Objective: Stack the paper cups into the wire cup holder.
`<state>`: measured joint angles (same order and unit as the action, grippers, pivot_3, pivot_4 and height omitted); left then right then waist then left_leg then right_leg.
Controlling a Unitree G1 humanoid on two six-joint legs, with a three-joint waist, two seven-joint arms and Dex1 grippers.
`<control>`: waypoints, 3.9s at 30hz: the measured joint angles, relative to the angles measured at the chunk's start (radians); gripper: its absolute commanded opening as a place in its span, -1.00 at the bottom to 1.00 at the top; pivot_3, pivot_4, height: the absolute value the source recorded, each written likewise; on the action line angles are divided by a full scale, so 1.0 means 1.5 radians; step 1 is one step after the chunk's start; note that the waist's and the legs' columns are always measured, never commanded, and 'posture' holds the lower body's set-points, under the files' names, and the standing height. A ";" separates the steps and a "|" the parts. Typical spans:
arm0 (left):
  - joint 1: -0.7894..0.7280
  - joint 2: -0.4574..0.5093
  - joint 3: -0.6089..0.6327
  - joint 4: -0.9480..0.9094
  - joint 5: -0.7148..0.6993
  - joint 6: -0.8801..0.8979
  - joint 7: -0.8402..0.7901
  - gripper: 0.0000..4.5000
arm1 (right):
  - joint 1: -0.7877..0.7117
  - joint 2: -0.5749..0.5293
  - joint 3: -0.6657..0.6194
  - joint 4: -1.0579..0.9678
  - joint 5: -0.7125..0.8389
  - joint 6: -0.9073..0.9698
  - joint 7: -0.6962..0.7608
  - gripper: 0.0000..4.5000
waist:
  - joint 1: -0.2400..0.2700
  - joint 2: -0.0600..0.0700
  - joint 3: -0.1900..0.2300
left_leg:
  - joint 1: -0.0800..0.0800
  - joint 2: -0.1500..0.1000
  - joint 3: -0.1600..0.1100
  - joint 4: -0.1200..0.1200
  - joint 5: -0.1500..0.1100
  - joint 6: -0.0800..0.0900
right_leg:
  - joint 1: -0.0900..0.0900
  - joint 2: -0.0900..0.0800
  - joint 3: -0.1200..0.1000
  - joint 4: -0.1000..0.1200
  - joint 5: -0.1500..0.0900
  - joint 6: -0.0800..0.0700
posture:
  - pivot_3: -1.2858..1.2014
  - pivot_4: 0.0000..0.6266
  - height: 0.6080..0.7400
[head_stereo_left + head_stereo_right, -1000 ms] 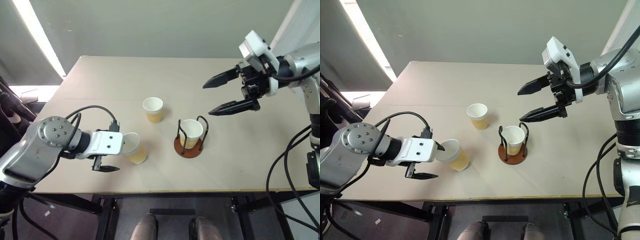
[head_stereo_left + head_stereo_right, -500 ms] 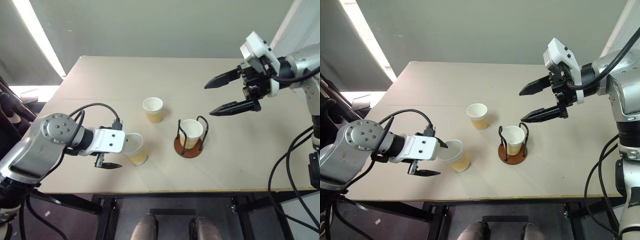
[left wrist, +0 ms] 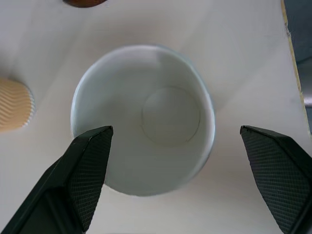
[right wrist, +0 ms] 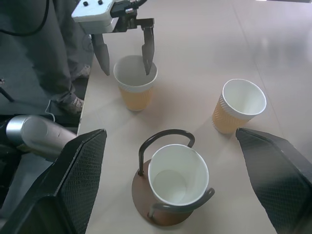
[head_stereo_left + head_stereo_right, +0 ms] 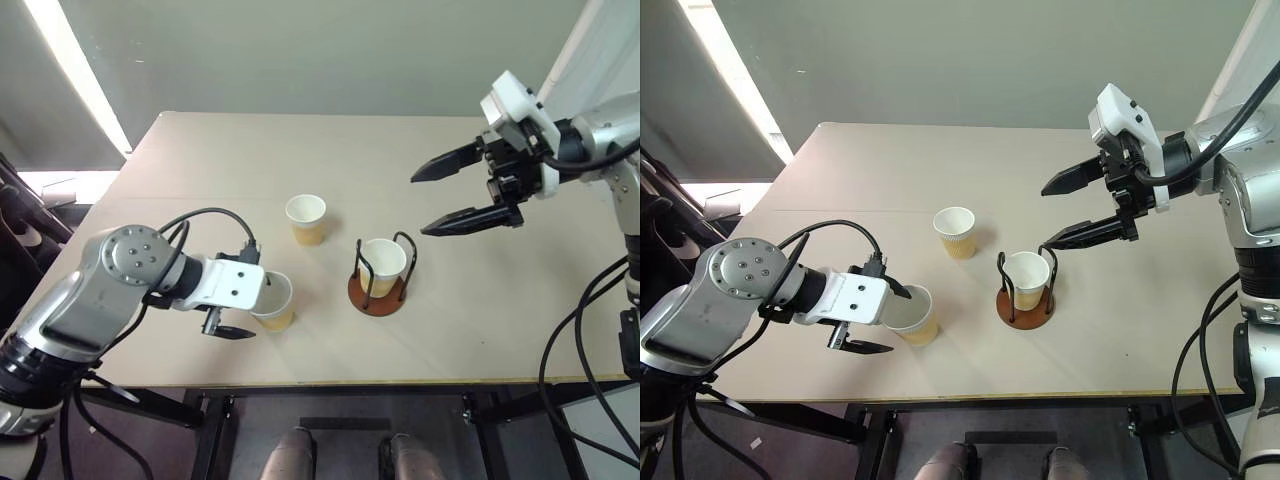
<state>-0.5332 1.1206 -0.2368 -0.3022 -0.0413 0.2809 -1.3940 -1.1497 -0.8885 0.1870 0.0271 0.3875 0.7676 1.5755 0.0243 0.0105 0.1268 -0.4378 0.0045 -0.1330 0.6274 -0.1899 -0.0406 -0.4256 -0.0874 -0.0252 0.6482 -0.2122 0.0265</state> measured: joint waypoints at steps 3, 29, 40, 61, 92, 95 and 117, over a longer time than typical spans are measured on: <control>-0.009 -0.001 0.000 0.007 0.002 -0.009 -0.006 1.00 | 0.004 -0.017 0.000 -0.013 0.020 0.004 0.014 0.95 | 0.001 0.000 0.000 | 0.000 0.000 0.000 0.000 0.000 0.000 | 0.000 0.000 0.000 0.000 0.000 0.000 | 0.03 -0.52 1.00; -0.102 -0.060 -0.034 0.085 0.013 -0.083 -0.072 -0.97 | 0.057 -0.030 -0.001 -0.048 0.059 0.006 0.002 0.97 | 0.001 -0.001 0.000 | 0.000 0.000 0.000 0.001 0.000 0.001 | 0.001 0.000 0.000 0.000 0.000 0.000 | 0.03 -0.52 1.00; -0.388 -0.154 -0.034 0.212 -0.104 0.058 -0.120 -0.97 | 0.084 -0.033 -0.004 -0.045 0.056 -0.012 -0.011 0.97 | 0.004 -0.001 0.000 | -0.001 0.000 0.000 0.002 0.000 0.002 | 0.001 0.000 0.000 -0.002 0.002 0.004 | 0.03 -0.52 1.00; -0.595 -0.317 -0.187 0.483 -0.173 -0.063 -0.123 -0.97 | 0.164 -0.095 -0.037 0.017 0.018 -0.067 -0.057 0.97 | 0.009 -0.001 0.000 | -0.007 -0.002 0.001 0.008 -0.002 0.006 | 0.001 -0.001 0.001 -0.006 0.009 0.018 | 0.03 -0.52 1.00; -0.630 -0.445 -0.286 0.653 -0.086 -0.304 -0.123 -0.97 | 0.266 -0.131 -0.118 -0.105 0.072 0.016 -0.140 0.97 | 0.023 -0.001 0.000 | -0.011 -0.004 0.006 0.015 -0.003 0.010 | 0.001 -0.001 0.008 -0.014 0.016 0.031 | 0.03 -0.52 1.00; -0.634 -0.437 -0.301 0.653 -0.100 -0.305 -0.123 -0.97 | 0.266 -0.132 -0.118 -0.105 0.073 0.016 -0.140 0.97 | 0.023 -0.001 0.000 | -0.011 -0.004 0.007 0.016 -0.003 0.011 | 0.001 -0.001 0.009 -0.014 0.016 0.032 | 0.03 -0.52 1.00; -0.644 -0.412 -0.376 0.610 -0.144 -0.283 -0.124 -0.97 | 0.258 -0.132 -0.117 -0.102 0.074 0.015 -0.140 0.97 | 0.021 -0.001 0.000 | -0.012 -0.005 0.017 0.024 -0.007 0.014 | 0.001 -0.002 0.020 -0.014 0.015 0.037 | 0.03 -0.52 1.00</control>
<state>-1.4994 0.5022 -0.8003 0.6124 -0.2567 -0.1440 -1.5807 -0.7621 -1.0872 0.0114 -0.1261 0.4980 0.7907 1.3660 0.0558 0.0093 0.1265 -0.4552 -0.0028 -0.1069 0.6640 -0.2011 -0.0190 -0.4238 -0.0903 0.0046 0.6267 -0.1901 0.0826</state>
